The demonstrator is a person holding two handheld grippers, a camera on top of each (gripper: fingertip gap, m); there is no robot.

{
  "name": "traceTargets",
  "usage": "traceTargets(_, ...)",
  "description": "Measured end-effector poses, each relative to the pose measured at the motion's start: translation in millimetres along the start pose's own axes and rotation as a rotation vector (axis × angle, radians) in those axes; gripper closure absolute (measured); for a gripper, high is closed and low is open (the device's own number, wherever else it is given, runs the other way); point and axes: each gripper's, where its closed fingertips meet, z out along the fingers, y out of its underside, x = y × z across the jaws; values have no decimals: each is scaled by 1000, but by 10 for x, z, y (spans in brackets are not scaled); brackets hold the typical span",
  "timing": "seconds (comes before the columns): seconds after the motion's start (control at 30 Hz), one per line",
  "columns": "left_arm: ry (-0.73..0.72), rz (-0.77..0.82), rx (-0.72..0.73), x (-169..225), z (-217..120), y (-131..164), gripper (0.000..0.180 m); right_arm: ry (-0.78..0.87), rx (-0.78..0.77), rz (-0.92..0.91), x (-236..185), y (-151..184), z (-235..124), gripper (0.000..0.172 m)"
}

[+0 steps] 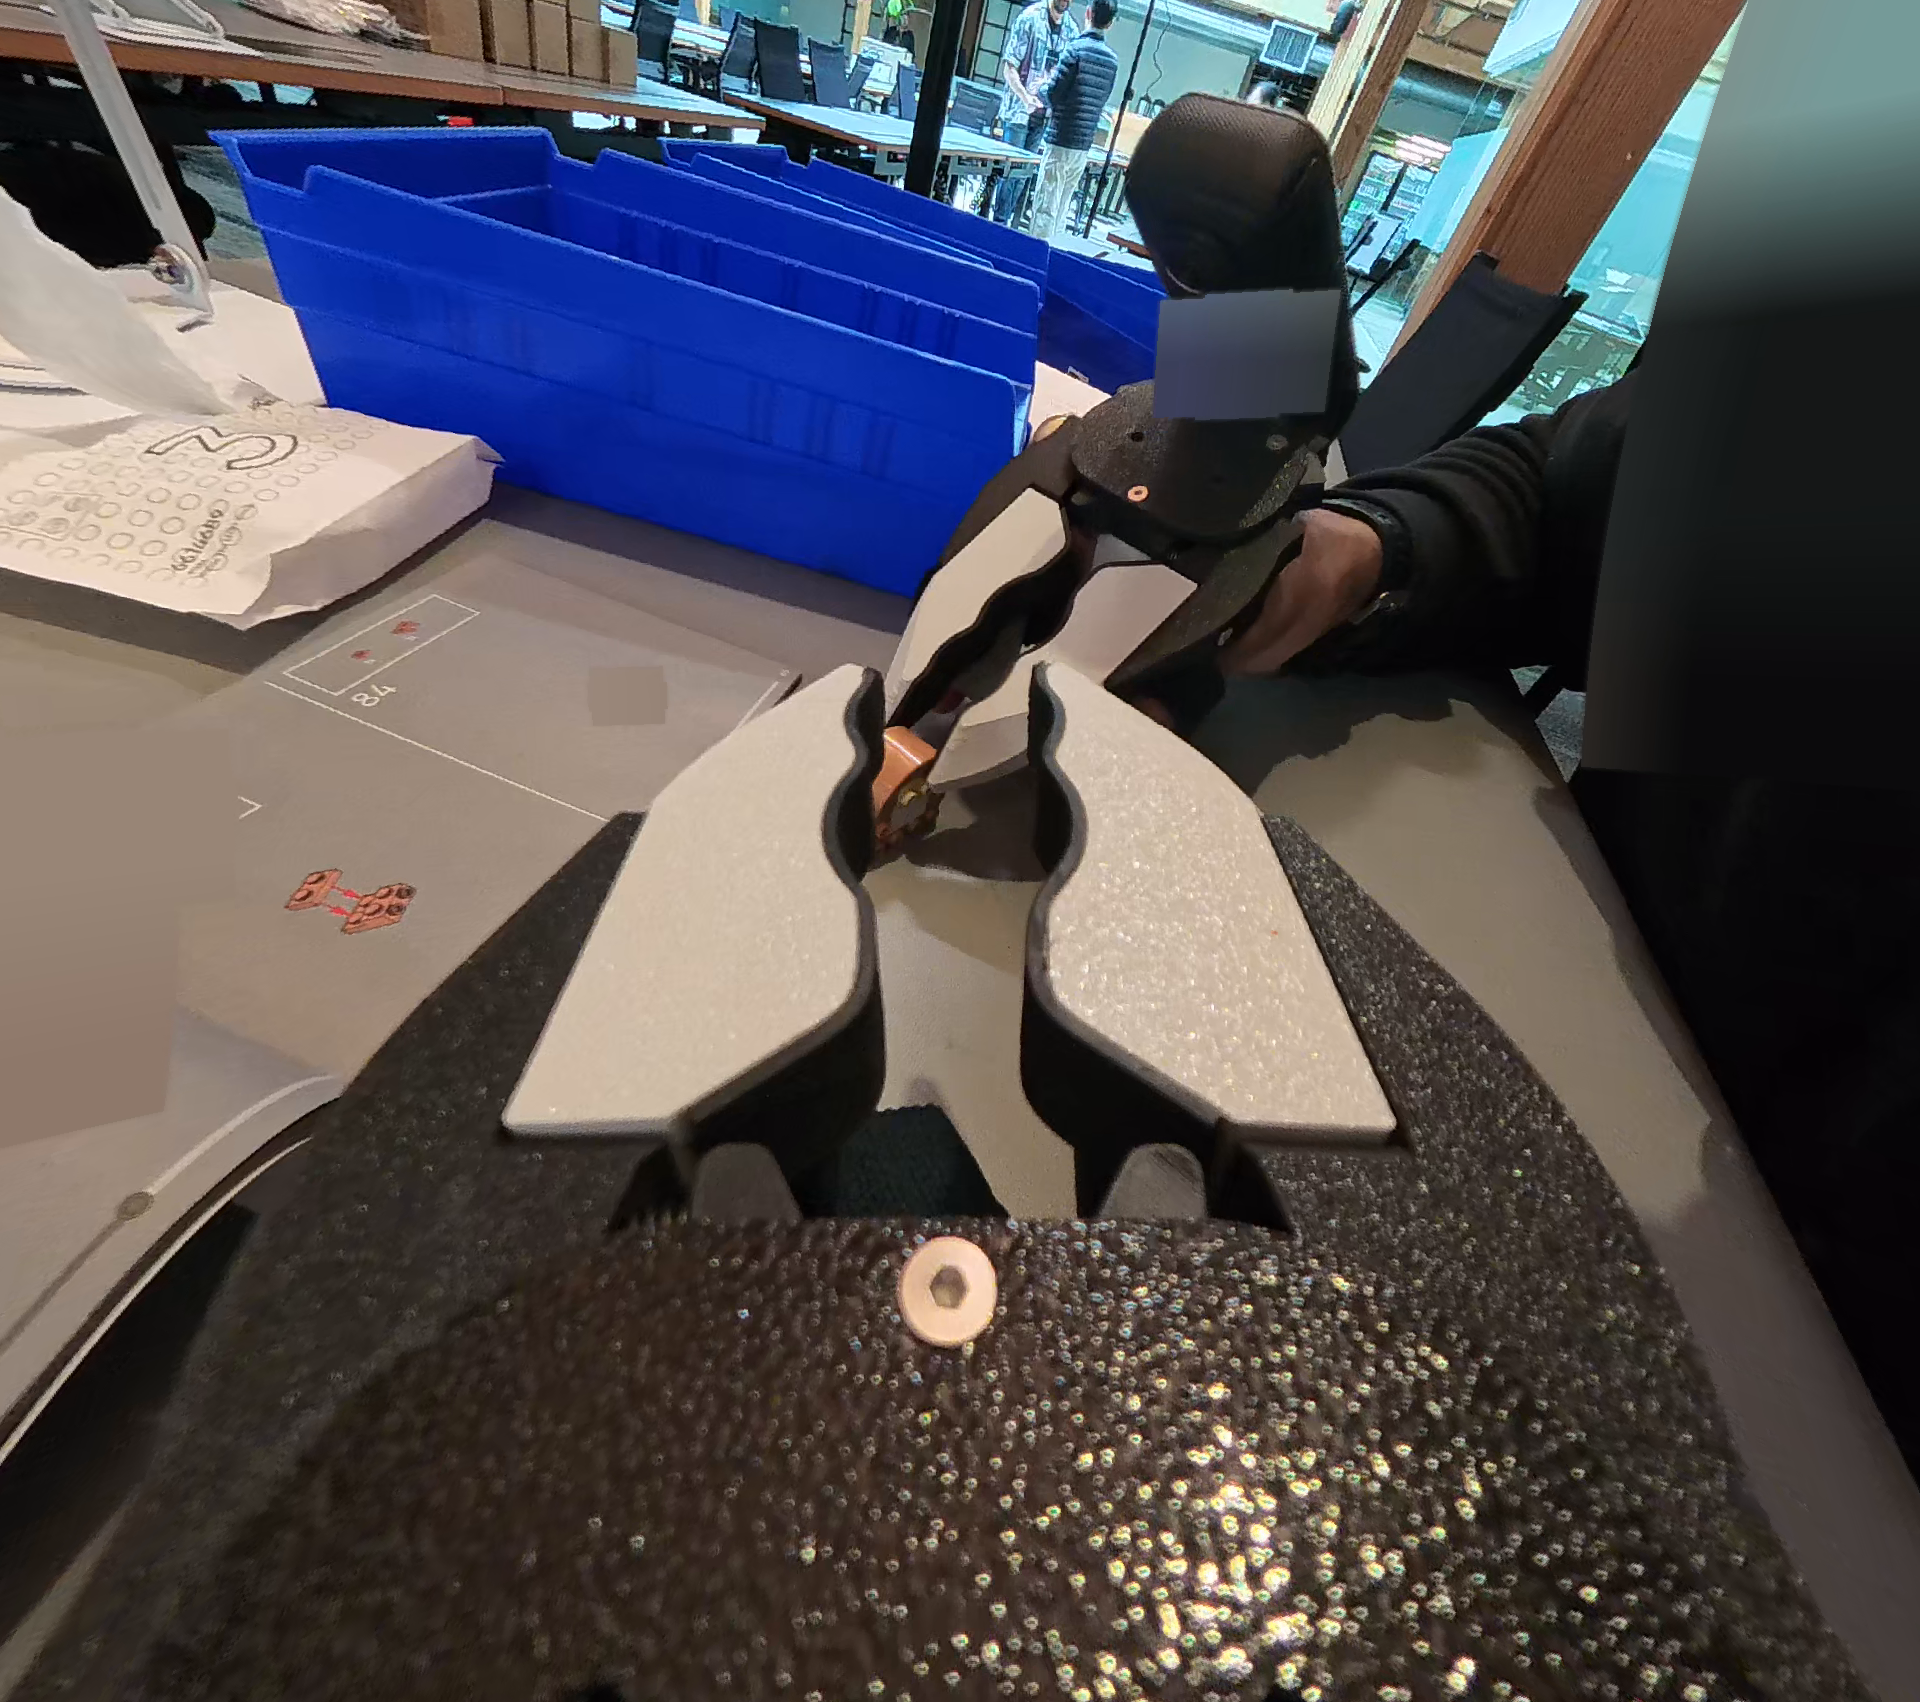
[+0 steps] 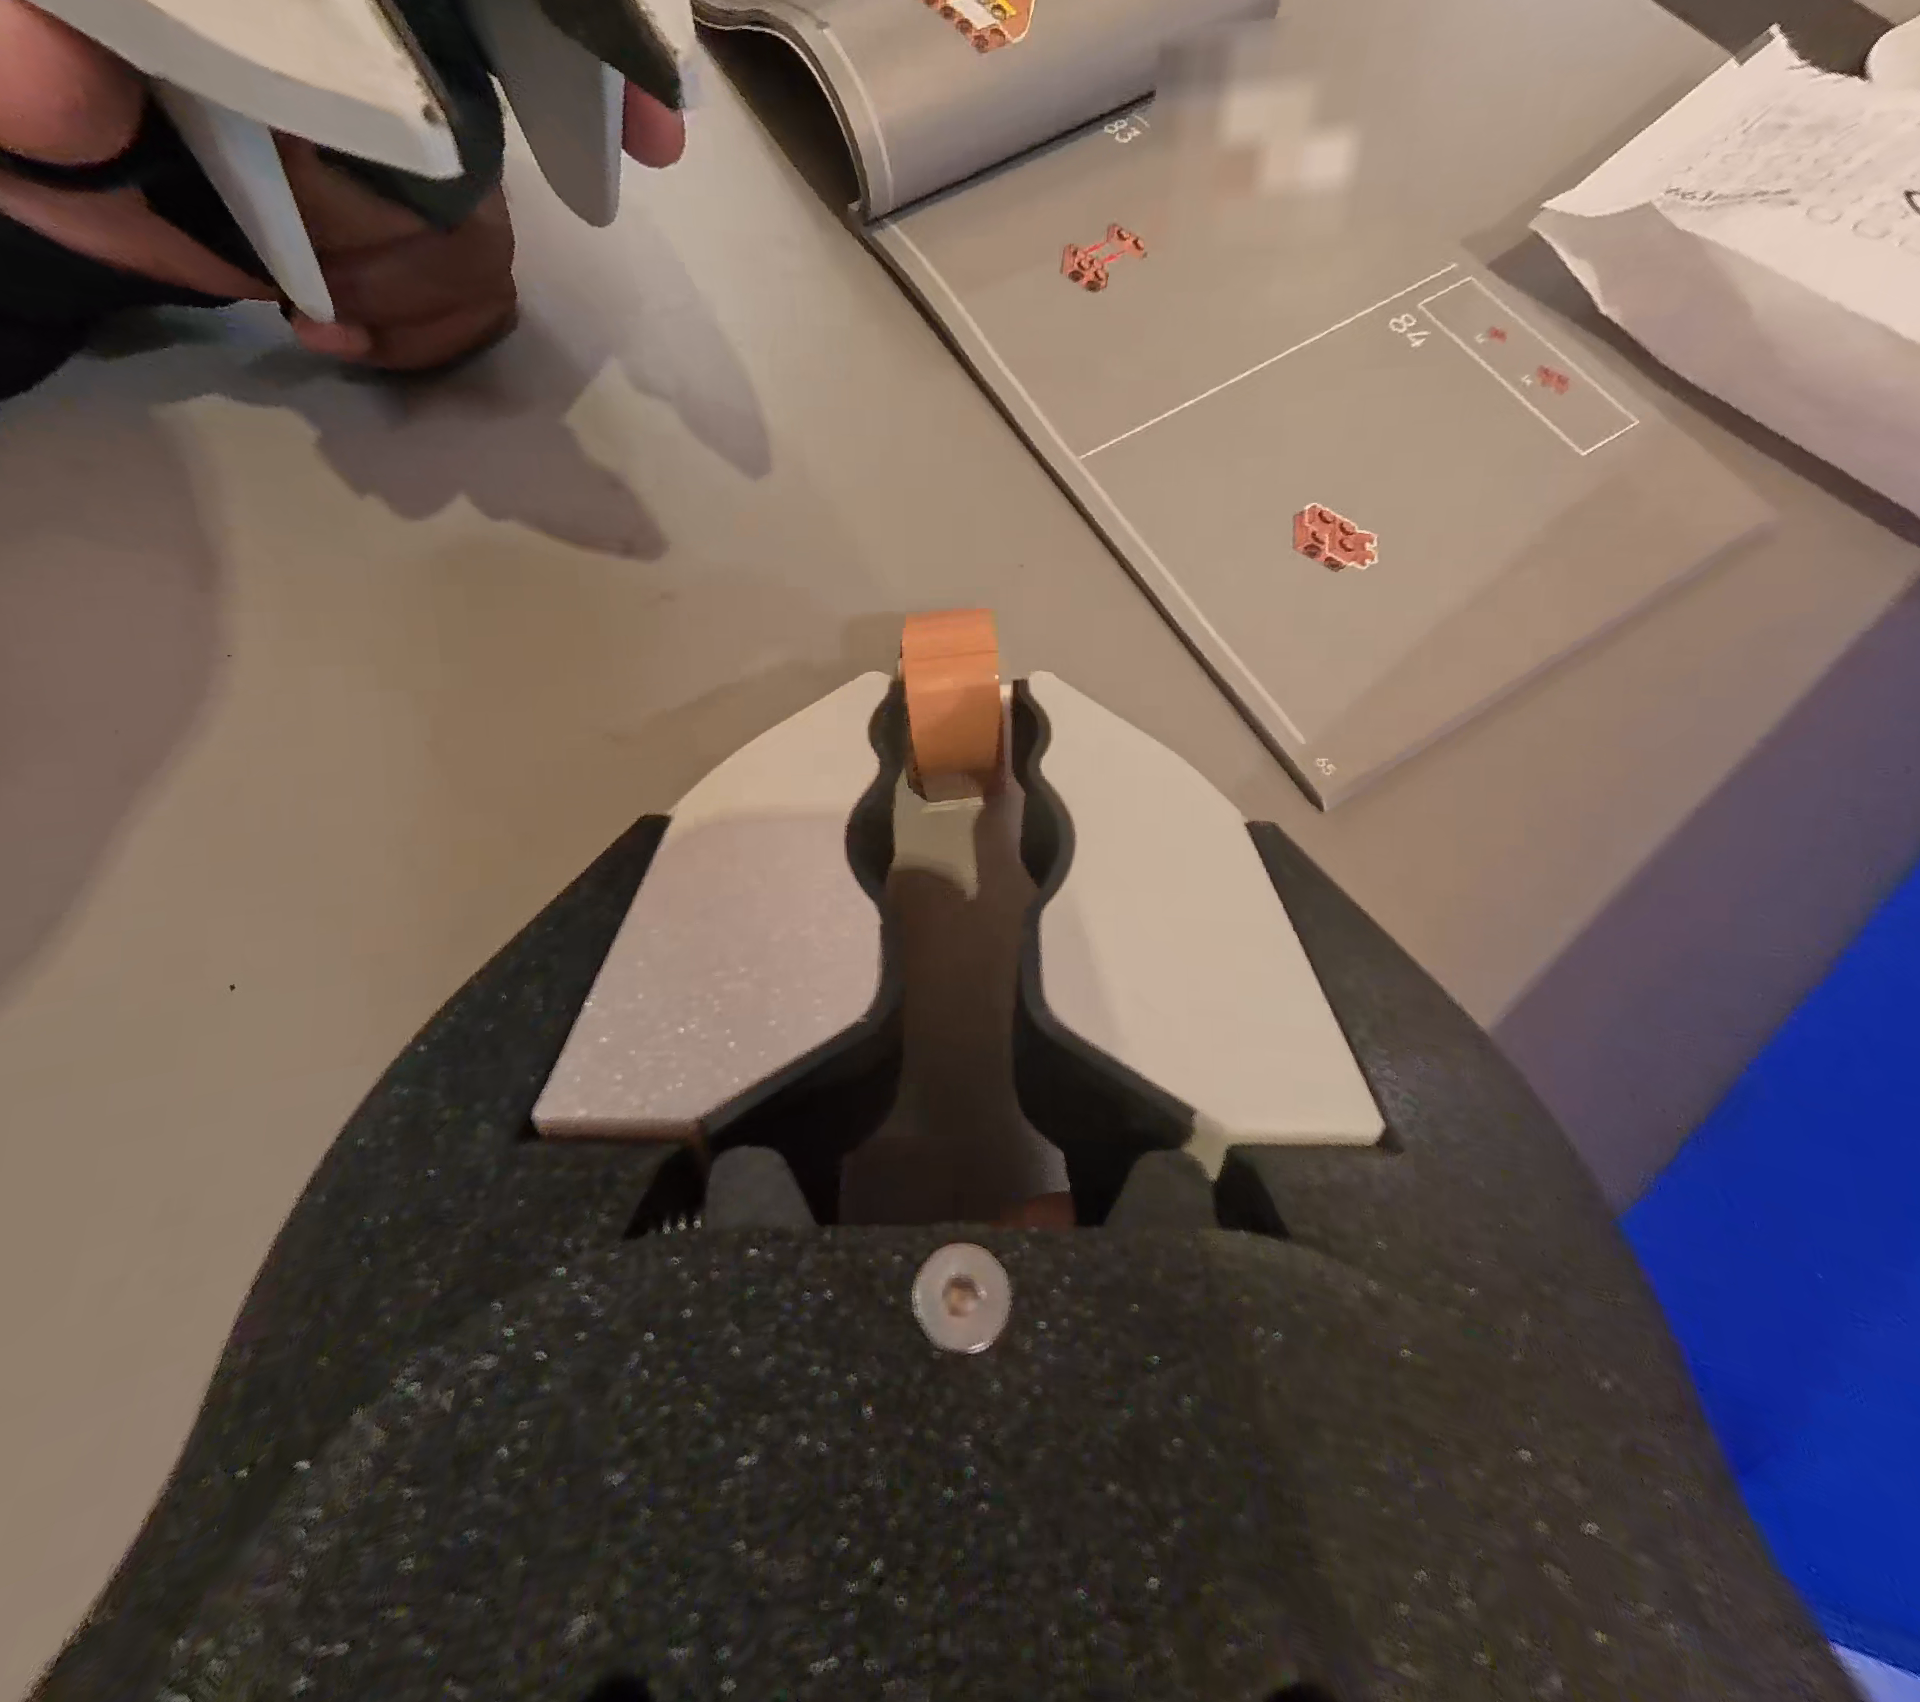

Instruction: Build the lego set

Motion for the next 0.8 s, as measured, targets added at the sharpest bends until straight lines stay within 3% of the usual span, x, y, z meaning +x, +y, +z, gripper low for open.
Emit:
traceTargets(0.27,8,-11,2,-4,-1,-3,155,-52,75,-17,-71,-77,-71,132)
traceTargets(0.5,22,-29,9,-5,-10,-12,155,-222,290,-160,-493,-351,-318,134)
traceTargets(0.6,25,-40,15,-16,-21,-21,155,-245,380,-272,-582,-603,-633,141)
traceTargets(0.7,24,-38,17,-14,-23,-23,155,-217,405,-330,-323,-849,-1024,144)
traceTargets(0.8,25,-29,6,-5,-12,-10,155,-77,348,-416,254,-939,-1393,144)
